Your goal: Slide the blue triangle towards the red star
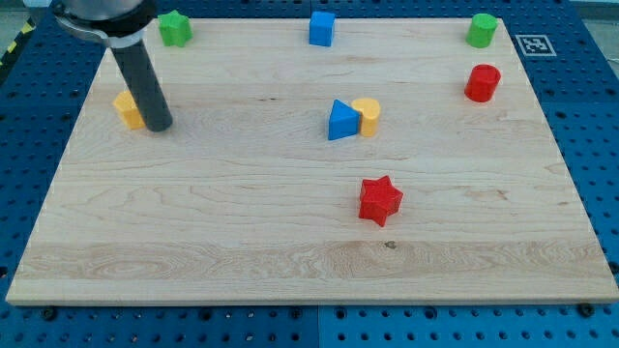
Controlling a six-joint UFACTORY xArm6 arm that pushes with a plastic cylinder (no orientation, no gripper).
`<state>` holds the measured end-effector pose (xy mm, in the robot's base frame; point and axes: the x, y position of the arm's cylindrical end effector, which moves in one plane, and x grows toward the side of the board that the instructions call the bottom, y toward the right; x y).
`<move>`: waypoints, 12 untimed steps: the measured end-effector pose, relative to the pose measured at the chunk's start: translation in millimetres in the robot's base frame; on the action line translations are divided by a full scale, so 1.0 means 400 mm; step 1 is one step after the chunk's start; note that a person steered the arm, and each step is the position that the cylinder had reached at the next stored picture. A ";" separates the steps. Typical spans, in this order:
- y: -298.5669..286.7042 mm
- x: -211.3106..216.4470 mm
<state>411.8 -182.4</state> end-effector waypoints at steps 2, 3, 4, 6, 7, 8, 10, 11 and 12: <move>0.142 -0.059; 0.036 -0.111; -0.066 -0.117; -0.017 -0.131; 0.170 -0.132; 0.370 -0.132; 0.477 -0.132; 0.477 -0.132; 0.477 -0.132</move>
<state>358.9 8.5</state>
